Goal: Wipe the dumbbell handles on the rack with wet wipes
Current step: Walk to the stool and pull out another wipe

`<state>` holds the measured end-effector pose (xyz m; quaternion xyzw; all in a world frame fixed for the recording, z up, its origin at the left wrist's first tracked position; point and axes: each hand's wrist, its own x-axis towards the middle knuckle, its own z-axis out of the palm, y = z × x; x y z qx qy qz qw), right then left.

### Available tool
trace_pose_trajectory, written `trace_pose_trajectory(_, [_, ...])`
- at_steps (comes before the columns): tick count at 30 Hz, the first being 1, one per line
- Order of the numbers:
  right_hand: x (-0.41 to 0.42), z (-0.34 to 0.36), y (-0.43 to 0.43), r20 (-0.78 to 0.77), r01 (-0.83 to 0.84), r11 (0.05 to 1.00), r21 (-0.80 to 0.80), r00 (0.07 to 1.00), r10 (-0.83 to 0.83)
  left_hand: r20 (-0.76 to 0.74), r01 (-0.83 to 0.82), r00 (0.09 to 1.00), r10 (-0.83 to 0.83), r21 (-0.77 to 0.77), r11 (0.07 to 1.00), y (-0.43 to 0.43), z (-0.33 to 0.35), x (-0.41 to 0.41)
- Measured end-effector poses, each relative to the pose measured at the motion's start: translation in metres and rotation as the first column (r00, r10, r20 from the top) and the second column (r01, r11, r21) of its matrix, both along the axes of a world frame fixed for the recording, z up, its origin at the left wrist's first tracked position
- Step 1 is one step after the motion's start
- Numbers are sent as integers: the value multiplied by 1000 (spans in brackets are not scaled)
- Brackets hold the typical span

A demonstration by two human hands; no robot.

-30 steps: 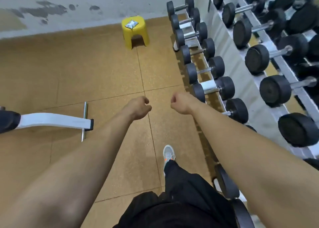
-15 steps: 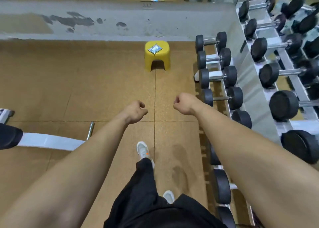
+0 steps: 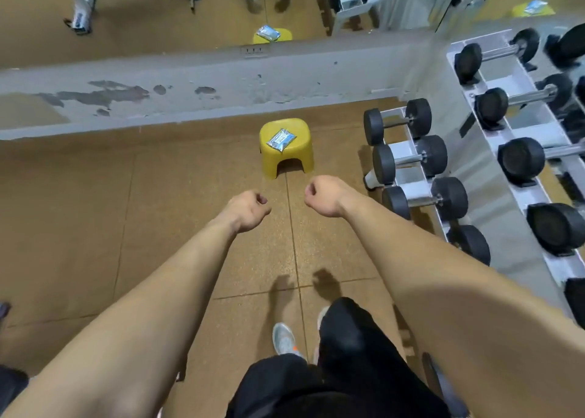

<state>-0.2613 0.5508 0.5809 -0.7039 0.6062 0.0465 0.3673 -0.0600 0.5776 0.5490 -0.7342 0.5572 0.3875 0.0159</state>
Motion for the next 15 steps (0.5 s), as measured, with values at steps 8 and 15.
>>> trace_pose_trajectory(8, [3, -78, -235, 30, -4, 997, 71, 1000, 1, -9, 11, 1000, -11, 43, 999, -224, -58, -10])
trace_pose_trajectory(15, [-10, -219, -418, 14, 109, 973, 202, 993, -114, 4, -164, 986, 166, 159, 974, -395, -170, -11])
